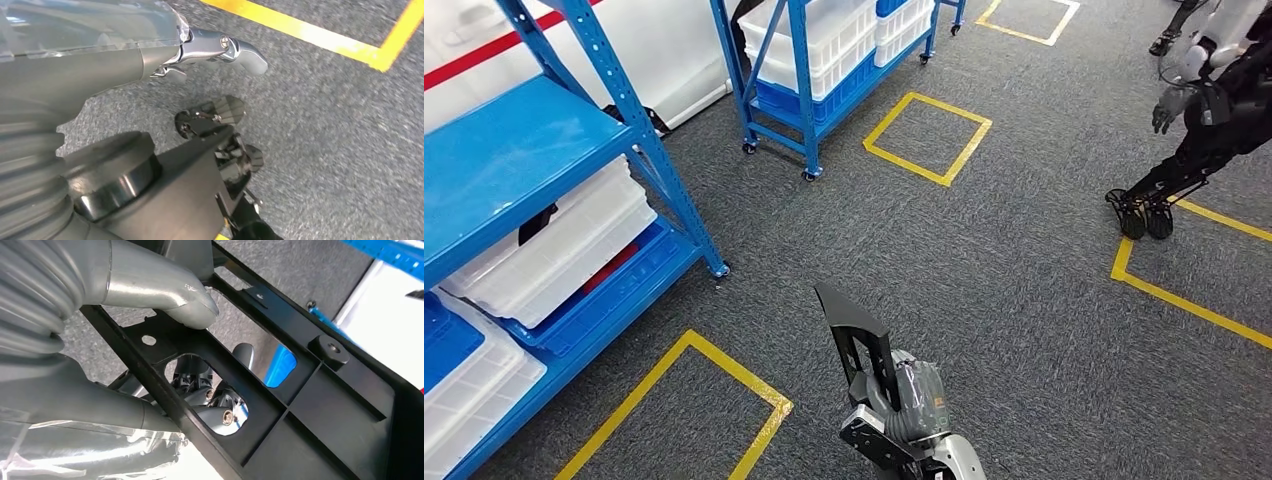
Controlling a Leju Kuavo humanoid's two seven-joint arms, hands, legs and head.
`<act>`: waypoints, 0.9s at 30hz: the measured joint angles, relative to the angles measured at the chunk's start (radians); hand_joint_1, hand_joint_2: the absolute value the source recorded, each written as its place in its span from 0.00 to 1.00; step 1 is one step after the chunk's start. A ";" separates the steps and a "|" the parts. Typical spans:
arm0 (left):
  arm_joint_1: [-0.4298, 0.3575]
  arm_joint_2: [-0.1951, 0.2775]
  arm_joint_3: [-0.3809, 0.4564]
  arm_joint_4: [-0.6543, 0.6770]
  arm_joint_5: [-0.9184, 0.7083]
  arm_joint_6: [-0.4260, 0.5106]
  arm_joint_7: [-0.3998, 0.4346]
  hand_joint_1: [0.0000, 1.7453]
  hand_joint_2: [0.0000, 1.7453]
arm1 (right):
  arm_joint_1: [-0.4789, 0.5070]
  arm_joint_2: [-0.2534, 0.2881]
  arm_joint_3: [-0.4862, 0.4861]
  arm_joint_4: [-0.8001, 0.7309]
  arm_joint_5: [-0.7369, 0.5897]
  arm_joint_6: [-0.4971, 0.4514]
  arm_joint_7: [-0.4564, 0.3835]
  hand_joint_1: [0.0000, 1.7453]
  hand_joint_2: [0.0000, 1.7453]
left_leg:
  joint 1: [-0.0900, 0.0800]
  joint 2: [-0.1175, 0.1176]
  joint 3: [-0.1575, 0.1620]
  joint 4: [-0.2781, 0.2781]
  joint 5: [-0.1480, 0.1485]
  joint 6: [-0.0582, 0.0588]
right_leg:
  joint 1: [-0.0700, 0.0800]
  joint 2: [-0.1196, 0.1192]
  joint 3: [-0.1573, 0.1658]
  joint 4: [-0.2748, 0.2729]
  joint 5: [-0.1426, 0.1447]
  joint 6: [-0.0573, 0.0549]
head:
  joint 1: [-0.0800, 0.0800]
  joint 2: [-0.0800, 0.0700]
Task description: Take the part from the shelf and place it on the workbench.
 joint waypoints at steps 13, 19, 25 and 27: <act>0.006 -0.005 0.023 0.000 0.003 0.042 -0.052 0.00 1.00 | -0.012 0.002 -0.007 0.001 -0.003 0.015 -0.015 1.00 1.00 | 0.000 -0.116 0.003 -0.011 0.012 0.018 | -0.001 0.102 -0.014 0.001 0.018 0.006 | 0.000 0.000; 0.007 -0.007 0.025 0.000 -0.008 0.036 -0.047 0.00 1.00 | -0.017 0.002 -0.008 0.004 -0.012 0.012 -0.023 1.00 1.00 | 0.002 -0.062 0.008 -0.038 0.031 0.046 | 0.000 0.035 -0.106 0.193 -0.092 0.028 | 0.000 0.000; 0.009 -0.007 0.029 0.000 -0.011 0.010 -0.014 0.00 1.00 | -0.018 0.001 -0.009 0.012 -0.020 0.013 -0.026 1.00 1.00 | 0.000 -0.013 0.002 -0.017 0.018 0.033 | -0.009 -0.007 -0.026 0.065 -0.020 0.034 | 0.000 0.000; 0.008 -0.006 0.031 0.000 -0.011 0.008 -0.009 0.00 1.00 | -0.020 0.001 -0.010 0.012 -0.021 0.012 -0.027 1.00 1.00 | -0.002 -0.004 0.000 -0.010 0.013 0.021 | -0.003 -0.015 0.000 0.012 -0.014 0.023 | 0.000 0.000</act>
